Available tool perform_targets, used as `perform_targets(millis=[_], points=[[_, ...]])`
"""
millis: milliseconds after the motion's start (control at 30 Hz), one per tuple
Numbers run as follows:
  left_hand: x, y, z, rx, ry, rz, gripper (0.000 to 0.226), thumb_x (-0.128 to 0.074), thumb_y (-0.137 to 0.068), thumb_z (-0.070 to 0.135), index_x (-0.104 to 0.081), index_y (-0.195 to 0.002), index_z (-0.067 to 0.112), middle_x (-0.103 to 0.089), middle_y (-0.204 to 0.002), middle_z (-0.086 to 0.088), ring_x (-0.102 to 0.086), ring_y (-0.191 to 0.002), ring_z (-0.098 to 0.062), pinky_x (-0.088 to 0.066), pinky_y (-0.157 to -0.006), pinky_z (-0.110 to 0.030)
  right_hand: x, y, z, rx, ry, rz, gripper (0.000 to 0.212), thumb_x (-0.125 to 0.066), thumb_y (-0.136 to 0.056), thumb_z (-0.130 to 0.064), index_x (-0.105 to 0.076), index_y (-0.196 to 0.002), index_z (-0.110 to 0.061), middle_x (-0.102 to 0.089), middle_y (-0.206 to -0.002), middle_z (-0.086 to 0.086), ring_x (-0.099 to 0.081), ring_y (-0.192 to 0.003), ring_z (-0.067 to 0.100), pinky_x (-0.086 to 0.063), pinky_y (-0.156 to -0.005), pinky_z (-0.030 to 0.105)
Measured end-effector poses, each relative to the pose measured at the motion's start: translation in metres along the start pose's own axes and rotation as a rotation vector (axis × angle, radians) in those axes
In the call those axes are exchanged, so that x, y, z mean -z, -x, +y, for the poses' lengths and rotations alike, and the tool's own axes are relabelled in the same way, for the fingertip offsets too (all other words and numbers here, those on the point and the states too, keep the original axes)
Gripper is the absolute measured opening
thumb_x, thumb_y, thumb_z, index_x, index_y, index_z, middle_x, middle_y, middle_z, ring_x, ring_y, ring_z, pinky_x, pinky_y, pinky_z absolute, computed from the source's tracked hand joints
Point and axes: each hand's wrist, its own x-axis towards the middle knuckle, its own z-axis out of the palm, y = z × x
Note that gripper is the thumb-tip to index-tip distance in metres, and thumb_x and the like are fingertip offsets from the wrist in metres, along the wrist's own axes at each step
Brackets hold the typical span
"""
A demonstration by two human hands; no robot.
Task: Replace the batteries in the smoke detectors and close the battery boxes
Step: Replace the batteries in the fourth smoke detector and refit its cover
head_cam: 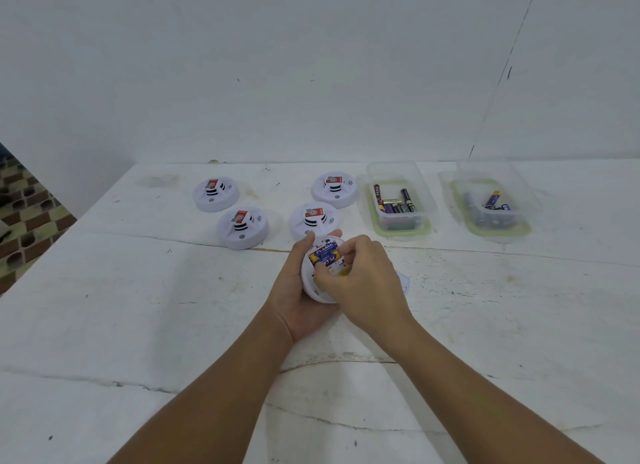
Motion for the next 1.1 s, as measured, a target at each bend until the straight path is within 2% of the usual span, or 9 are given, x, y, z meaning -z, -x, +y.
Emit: perform_targets(millis=[100, 167, 300, 400, 567, 667, 833, 933, 1100], points=[[0.002, -0.001, 0.0, 0.02, -0.023, -0.01, 0.048, -0.062, -0.097, 0.047, -0.06, -0.138, 0.021, -0.067, -0.125, -0.009, -0.066, -0.113, -0.026, -0.055, -0.096, -0.044, 0.011, -0.008, -0.013, 0.038, 0.199, -0.059, 0.039, -0.075, -0.084, -0.047, -0.06, -0.105, -0.018, -0.063, -0.103, -0.002, -0.061, -0.096, 0.017, -0.053, -0.081, 0.038], [0.003, -0.001, -0.001, 0.015, -0.044, -0.01, 0.053, -0.06, -0.099, 0.048, -0.057, -0.143, 0.02, -0.066, -0.128, -0.01, -0.064, -0.116, -0.027, -0.055, -0.097, -0.045, 0.019, -0.013, -0.021, 0.051, 0.285, -0.119, 0.033, -0.074, -0.085, -0.045, -0.061, -0.097, -0.017, -0.068, -0.097, 0.0, -0.063, -0.095, 0.02, -0.053, -0.078, 0.038], [0.0, 0.003, -0.002, -0.009, -0.056, -0.007, 0.051, -0.058, -0.098, 0.048, -0.063, -0.138, 0.017, -0.071, -0.122, -0.012, -0.07, -0.107, -0.029, -0.055, -0.096, -0.046, 0.031, -0.021, -0.023, -0.055, 0.183, -0.232, 0.041, -0.08, -0.081, -0.048, -0.059, -0.096, -0.016, -0.068, -0.094, -0.004, -0.066, -0.093, 0.017, -0.057, -0.08, 0.041], [-0.001, 0.001, -0.002, -0.018, -0.108, -0.001, 0.055, -0.058, -0.098, 0.049, -0.059, -0.142, 0.018, -0.07, -0.125, -0.012, -0.069, -0.11, -0.028, -0.055, -0.096, -0.046, 0.031, -0.017, -0.021, -0.046, 0.234, -0.19, 0.044, -0.078, -0.081, -0.053, -0.061, -0.099, -0.016, -0.068, -0.097, -0.003, -0.065, -0.094, 0.017, -0.057, -0.079, 0.04], [0.001, 0.0, -0.002, -0.001, -0.107, -0.019, 0.063, -0.061, -0.095, 0.05, -0.058, -0.147, 0.015, -0.061, -0.143, -0.015, -0.061, -0.124, -0.032, -0.051, -0.105, -0.05, 0.029, -0.017, -0.028, 0.062, 0.38, -0.147, 0.037, -0.073, -0.084, -0.046, -0.056, -0.09, -0.014, -0.064, -0.088, 0.001, -0.059, -0.082, 0.02, -0.035, -0.055, 0.028], [0.003, -0.002, -0.003, 0.0, -0.104, 0.012, 0.06, -0.062, -0.096, 0.05, -0.06, -0.145, 0.016, -0.062, -0.143, -0.015, -0.058, -0.13, -0.033, -0.044, -0.112, -0.052, 0.028, -0.02, -0.031, 0.105, 0.414, -0.156, 0.034, -0.071, -0.084, -0.041, -0.05, -0.081, -0.015, -0.064, -0.082, 0.003, -0.057, -0.075, 0.021, -0.031, -0.05, 0.027], [-0.002, 0.001, -0.002, 0.001, -0.082, 0.019, 0.043, -0.057, -0.099, 0.049, -0.079, -0.118, 0.018, -0.072, -0.124, -0.013, -0.07, -0.11, -0.03, -0.051, -0.1, -0.05, 0.026, -0.021, -0.033, 0.114, 0.436, -0.155, 0.04, -0.071, -0.082, -0.041, -0.04, -0.073, -0.017, -0.056, -0.073, 0.0, -0.047, -0.062, 0.014, -0.026, -0.049, 0.028], [-0.003, 0.003, -0.002, -0.006, -0.098, 0.03, 0.043, -0.058, -0.099, 0.049, -0.079, -0.119, 0.017, -0.072, -0.123, -0.014, -0.072, -0.107, -0.031, -0.052, -0.096, -0.05, 0.025, -0.022, -0.03, 0.111, 0.416, -0.156, 0.037, -0.07, -0.081, -0.041, -0.043, -0.075, -0.016, -0.056, -0.072, 0.0, -0.047, -0.06, 0.013, -0.026, -0.048, 0.028], [-0.007, 0.005, -0.001, 0.003, -0.109, 0.038, 0.045, -0.054, -0.102, 0.049, -0.074, -0.126, 0.015, -0.073, -0.121, -0.015, -0.074, -0.102, -0.03, -0.06, -0.086, -0.046, 0.024, -0.021, -0.027, 0.124, 0.398, -0.133, 0.036, -0.069, -0.081, -0.042, -0.051, -0.083, -0.011, -0.06, -0.078, 0.005, -0.054, -0.068, 0.02, -0.027, -0.05, 0.029]])
